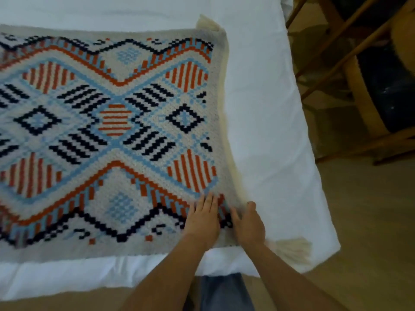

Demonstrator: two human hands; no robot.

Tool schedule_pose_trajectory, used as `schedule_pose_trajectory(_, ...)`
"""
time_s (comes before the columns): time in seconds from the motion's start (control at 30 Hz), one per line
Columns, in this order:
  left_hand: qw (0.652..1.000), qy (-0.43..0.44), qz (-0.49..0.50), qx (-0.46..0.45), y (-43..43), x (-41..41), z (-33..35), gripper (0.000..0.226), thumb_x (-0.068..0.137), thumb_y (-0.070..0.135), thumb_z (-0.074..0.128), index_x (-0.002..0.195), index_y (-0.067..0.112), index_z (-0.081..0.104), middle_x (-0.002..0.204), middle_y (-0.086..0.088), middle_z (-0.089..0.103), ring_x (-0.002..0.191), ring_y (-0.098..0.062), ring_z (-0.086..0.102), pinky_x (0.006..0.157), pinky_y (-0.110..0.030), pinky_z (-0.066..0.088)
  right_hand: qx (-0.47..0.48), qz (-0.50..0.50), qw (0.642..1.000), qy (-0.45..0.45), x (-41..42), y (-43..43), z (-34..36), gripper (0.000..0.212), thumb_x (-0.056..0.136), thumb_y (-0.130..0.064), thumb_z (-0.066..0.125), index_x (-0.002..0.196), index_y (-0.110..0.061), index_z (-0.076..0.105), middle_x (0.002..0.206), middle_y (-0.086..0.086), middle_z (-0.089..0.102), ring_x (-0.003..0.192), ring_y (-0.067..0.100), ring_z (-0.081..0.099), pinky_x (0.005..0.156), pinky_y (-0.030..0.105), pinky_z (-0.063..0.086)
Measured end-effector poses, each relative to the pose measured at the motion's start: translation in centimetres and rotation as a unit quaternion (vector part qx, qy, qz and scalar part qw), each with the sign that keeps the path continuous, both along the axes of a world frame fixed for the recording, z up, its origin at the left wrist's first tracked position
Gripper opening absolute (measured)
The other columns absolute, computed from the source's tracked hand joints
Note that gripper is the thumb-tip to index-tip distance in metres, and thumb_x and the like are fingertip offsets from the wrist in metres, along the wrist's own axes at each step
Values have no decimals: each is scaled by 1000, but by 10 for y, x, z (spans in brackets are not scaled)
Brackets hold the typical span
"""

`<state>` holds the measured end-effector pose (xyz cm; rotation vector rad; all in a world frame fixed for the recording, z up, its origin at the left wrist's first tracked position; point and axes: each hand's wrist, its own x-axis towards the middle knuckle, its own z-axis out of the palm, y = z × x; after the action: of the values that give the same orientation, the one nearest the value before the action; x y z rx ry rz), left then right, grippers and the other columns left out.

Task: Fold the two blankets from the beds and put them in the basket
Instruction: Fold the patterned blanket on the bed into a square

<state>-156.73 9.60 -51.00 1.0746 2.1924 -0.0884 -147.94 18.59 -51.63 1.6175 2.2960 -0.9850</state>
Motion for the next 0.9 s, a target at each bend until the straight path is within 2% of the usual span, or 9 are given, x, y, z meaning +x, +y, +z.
schedule_pose_trajectory(0.07, 1000, -28, 8, 9, -18, 17, 8, 58, 100, 26, 27, 149, 10, -1, 158, -5, -4, 146, -21, -5, 118, -38, 1, 7, -29, 999, -15, 22, -22, 6, 26, 94, -40, 45, 88, -18, 33, 83, 4, 56, 76, 27, 59, 62, 29, 40)
schedule_pose_trajectory(0.13, 995, -65, 59, 51, -33, 30, 19, 49, 100, 27, 28, 146, 10, 22, 155, -8, 20, 144, -22, 15, 117, -36, 16, 10, -19, 1000, 23, 37, -41, 15, 22, 95, -37, 43, 86, -19, 33, 77, -1, 52, 72, 26, 57, 60, 29, 39)
schedule_pose_trajectory(0.23, 969, -127, 175, 119, -35, 40, 43, 39, 99, 37, 32, 100, 12, 60, 105, -10, 65, 103, -26, 58, 91, -37, 44, -4, 31, 996, 80, 45, -62, 34, 23, 96, -36, 43, 82, -21, 33, 69, -7, 45, 66, 20, 52, 56, 29, 37)
schedule_pose_trajectory(0.33, 909, -224, 307, 169, -28, 44, 71, 50, 92, 52, 42, 65, 12, 54, 65, -6, 58, 66, -22, 57, 66, -32, 44, -14, 56, 989, 134, 45, -76, 60, 16, 96, -33, 44, 85, -21, 43, 77, -5, 57, 71, 18, 59, 60, 30, 48)
schedule_pose_trajectory(0.43, 876, -223, 377, 203, -26, 40, 98, 49, 89, 41, 56, 50, 16, 39, 48, -1, 39, 48, -16, 40, 54, -29, 35, 10, 112, 982, 154, 42, -83, 83, 17, 97, -23, 44, 102, -14, 58, 93, 0, 65, 80, 17, 62, 66, 24, 46)
schedule_pose_trajectory(0.53, 880, -159, 401, 197, -32, 27, 121, 32, 94, 20, 49, 65, 7, 54, 62, -8, 49, 64, -27, 52, 62, -34, 45, 12, 174, 971, 164, 33, -90, 103, 19, 95, -16, 45, 89, -8, 61, 90, 9, 67, 73, 16, 55, 61, 20, 33)
schedule_pose_trajectory(0.67, 861, -97, 458, 199, -55, 9, 142, 21, 97, 11, 36, 103, -2, 52, 103, -21, 59, 94, -34, 57, 70, -34, 41, 0, 212, 960, 182, 9, -98, 133, 16, 90, -17, 47, 80, -12, 59, 79, 4, 60, 68, 16, 50, 51, 17, 30)
schedule_pose_trajectory(0.77, 850, -63, 473, 223, -82, -5, 158, 14, 94, 9, 39, 105, 3, 47, 103, -17, 58, 84, -27, 54, 67, -32, 40, -17, 152, 960, 233, -28, -105, 156, 24, 90, -15, 46, 66, -11, 47, 69, 8, 52, 66, 22, 48, 56, 31, 33)
schedule_pose_trajectory(0.9, 837, -54, 473, 269, -122, -34, 174, 12, 97, 16, 37, 93, 12, 46, 83, -4, 52, 67, -16, 50, 56, -25, 39, -90, 134, 963, 216, -99, -130, 181, 42, 91, -40, 49, 62, -10, 44, 63, 6, 47, 62, 23, 46, 54, 31, 33)
